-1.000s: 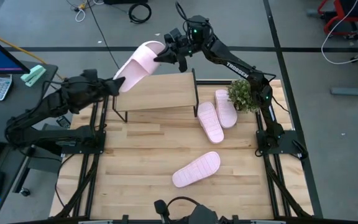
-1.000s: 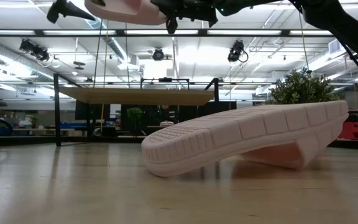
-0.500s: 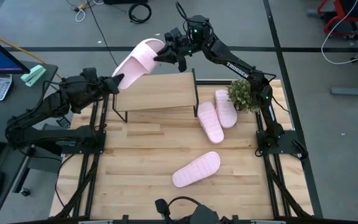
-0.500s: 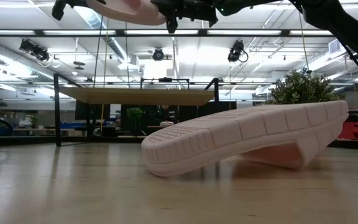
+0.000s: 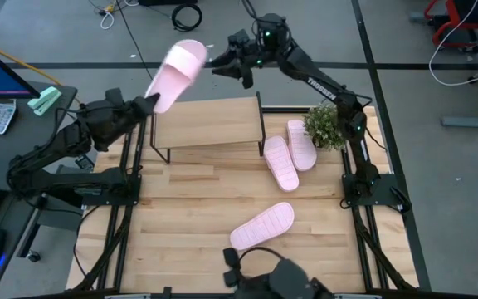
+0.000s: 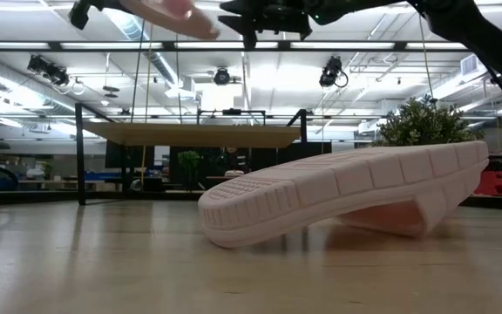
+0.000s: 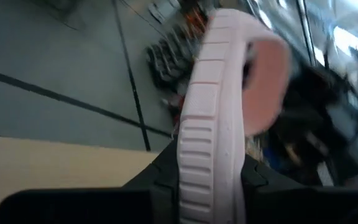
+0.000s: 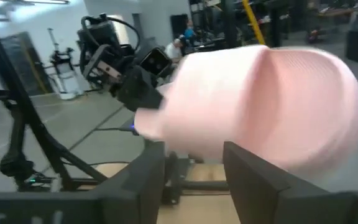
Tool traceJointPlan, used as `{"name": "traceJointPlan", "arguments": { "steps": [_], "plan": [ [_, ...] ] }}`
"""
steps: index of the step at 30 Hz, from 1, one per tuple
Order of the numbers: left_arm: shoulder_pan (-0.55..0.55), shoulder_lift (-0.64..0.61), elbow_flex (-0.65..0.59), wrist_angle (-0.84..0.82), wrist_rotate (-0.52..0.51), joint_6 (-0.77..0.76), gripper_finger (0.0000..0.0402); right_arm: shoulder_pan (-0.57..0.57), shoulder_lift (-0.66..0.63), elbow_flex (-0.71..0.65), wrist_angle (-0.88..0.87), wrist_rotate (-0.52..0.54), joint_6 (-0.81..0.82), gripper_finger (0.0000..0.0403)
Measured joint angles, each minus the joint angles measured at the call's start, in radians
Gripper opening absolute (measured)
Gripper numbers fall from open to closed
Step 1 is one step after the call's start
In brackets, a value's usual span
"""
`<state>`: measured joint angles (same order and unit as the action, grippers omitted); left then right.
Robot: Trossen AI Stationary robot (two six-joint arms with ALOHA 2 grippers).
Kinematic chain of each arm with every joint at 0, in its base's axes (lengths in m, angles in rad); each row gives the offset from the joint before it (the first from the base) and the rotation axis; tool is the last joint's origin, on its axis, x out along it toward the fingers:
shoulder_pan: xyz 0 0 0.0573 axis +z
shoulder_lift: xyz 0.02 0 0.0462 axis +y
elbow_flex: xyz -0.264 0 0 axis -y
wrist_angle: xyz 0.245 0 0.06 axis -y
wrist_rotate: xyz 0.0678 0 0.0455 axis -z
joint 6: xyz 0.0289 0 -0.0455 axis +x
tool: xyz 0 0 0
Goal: Pick and place slides into the shelf
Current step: Put the pink slides on the shelf
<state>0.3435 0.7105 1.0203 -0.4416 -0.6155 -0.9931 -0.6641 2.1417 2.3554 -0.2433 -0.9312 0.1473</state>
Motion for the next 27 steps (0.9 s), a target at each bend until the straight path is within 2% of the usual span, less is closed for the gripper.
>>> {"name": "traceJointPlan", "arguments": {
  "steps": [7,12,16,22,27],
  "plan": [
    [-0.087,0.001,0.000,-0.042,-0.205,-0.183,0.0077,-0.060,-0.104,0.002,-0.197,0.104,-0.163,0.0185],
    [-0.207,0.035,0.000,-0.122,-0.348,-0.331,0.0080,-0.086,-0.169,0.002,-0.329,0.207,-0.268,0.0182],
    [-0.316,0.089,0.000,-0.161,-0.505,-0.468,0.0081,-0.096,-0.193,0.002,-0.398,0.264,-0.280,0.0179],
    [-0.448,0.220,0.000,-0.242,-0.721,-0.758,0.0077,-0.092,-0.194,0.002,-0.473,0.279,-0.283,0.0171],
    [-0.488,0.333,0.000,-0.309,-0.793,-1.012,0.0079,-0.079,-0.186,0.002,-0.527,0.278,-0.310,0.0165]
  ]
}}
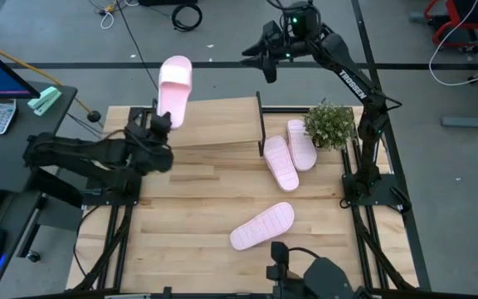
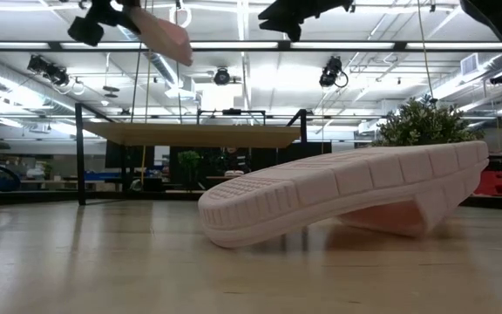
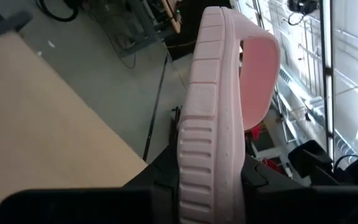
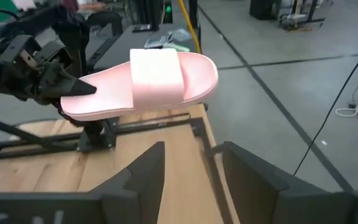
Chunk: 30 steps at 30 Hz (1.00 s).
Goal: Pick and place slides into the shelf
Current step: Put the pink slides on the shelf
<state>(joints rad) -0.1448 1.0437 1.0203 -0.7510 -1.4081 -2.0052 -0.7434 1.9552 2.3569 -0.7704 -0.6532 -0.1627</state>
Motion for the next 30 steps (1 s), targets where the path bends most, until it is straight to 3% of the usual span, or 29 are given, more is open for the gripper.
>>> {"name": "traceJointPlan", "arguments": {
  "steps": [7,26,30],
  "plan": [
    [0.009,0.099,0.000,-0.067,-0.024,-0.199,0.0077,0.014,0.000,0.000,-0.045,-0.006,-0.006,0.0154],
    [0.037,0.093,-0.002,-0.360,0.114,-0.237,0.0076,0.098,0.001,-0.001,-0.069,-0.006,-0.017,0.0148],
    [0.037,0.072,-0.082,-0.250,0.099,-0.254,0.0076,0.104,0.002,-0.001,-0.068,0.012,-0.014,0.0147]
  ]
}}
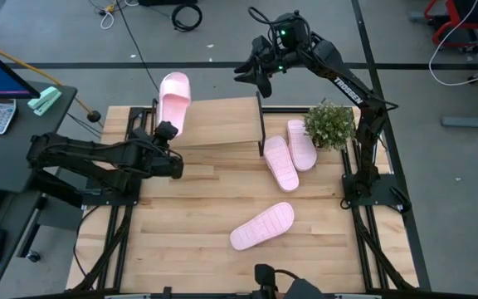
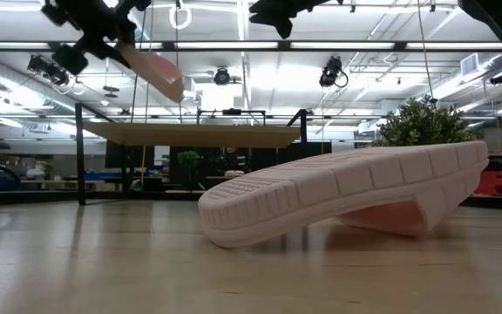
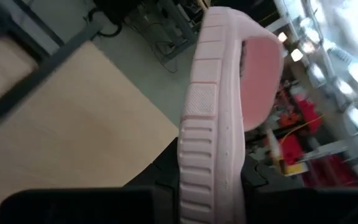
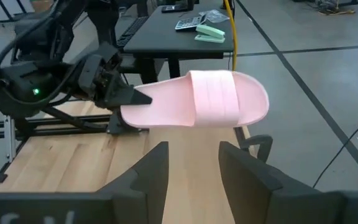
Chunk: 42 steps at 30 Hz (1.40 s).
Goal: Pick and place slides into the shelf
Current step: Put the pink slides on the shelf
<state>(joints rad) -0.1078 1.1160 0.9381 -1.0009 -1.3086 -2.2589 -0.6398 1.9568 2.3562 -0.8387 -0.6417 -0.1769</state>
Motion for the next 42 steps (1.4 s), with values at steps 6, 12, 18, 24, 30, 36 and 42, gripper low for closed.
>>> {"name": "traceJointPlan", "arguments": {
  "steps": [6,12,18,24,30,36,42],
  "plan": [
    [-0.012,-0.107,-0.326,0.736,-0.129,-0.007,0.0076,0.010,0.000,0.000,0.007,0.026,0.014,0.0148],
    [-0.053,-0.185,-0.554,1.182,-0.268,0.022,0.0077,0.011,0.000,0.000,0.041,0.031,0.058,0.0147],
    [-0.052,-0.256,-0.564,1.184,-0.209,0.122,0.0076,0.012,0.000,-0.001,0.096,0.032,0.121,0.0147],
    [-0.008,-0.292,-0.564,1.084,-0.136,0.128,0.0076,0.028,0.000,-0.001,0.111,0.040,0.124,0.0145],
    [0.046,-0.293,-0.564,1.011,-0.003,0.046,0.0076,0.055,0.000,-0.001,0.111,0.062,0.125,0.0145],
    [0.057,-0.292,-0.564,0.985,0.016,0.044,0.0077,0.079,0.000,-0.001,0.111,0.087,0.126,0.0145],
    [0.056,-0.292,-0.564,0.940,0.027,0.043,0.0076,0.087,0.000,-0.001,0.111,0.091,0.126,0.0145]
  ]
}}
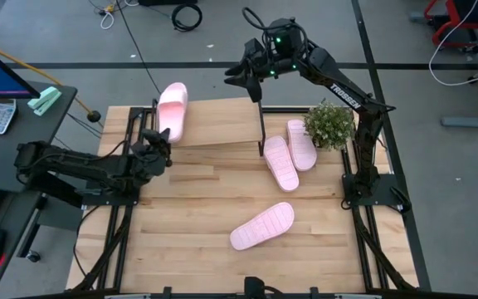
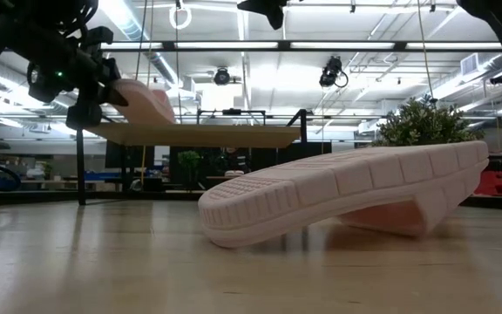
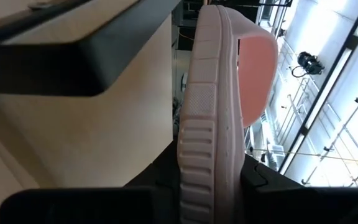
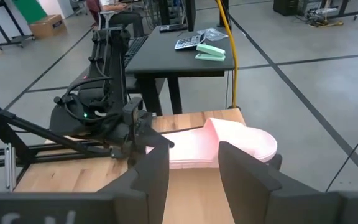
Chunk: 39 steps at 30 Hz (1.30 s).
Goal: Pick and place slides into the shelf
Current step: Put the pink slides on the shelf
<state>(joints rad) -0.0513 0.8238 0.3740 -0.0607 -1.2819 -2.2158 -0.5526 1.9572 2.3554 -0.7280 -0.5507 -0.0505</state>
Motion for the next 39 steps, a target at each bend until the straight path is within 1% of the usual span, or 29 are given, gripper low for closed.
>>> {"name": "traceJointPlan", "arguments": {
  "steps": [9,14,29,34,39],
  "plan": [
    [-0.028,0.000,0.000,-0.008,-0.013,0.001,0.0075,0.000,0.000,0.000,-0.001,0.000,0.023,0.0144],
    [-0.026,-0.009,0.000,-0.056,-0.027,-0.021,0.0075,0.000,0.000,0.000,-0.001,0.000,0.023,0.0142],
    [-0.026,-0.033,0.000,-0.166,-0.007,-0.025,0.0076,0.000,0.000,0.000,-0.002,0.000,0.023,0.0142],
    [-0.026,-0.035,0.001,-0.173,-0.009,-0.026,0.0076,0.000,0.000,0.000,-0.003,0.000,0.025,0.0142],
    [-0.026,-0.035,0.001,-0.171,-0.009,-0.026,0.0088,0.000,0.000,0.000,-0.004,0.000,0.032,0.0142]
  ]
}}
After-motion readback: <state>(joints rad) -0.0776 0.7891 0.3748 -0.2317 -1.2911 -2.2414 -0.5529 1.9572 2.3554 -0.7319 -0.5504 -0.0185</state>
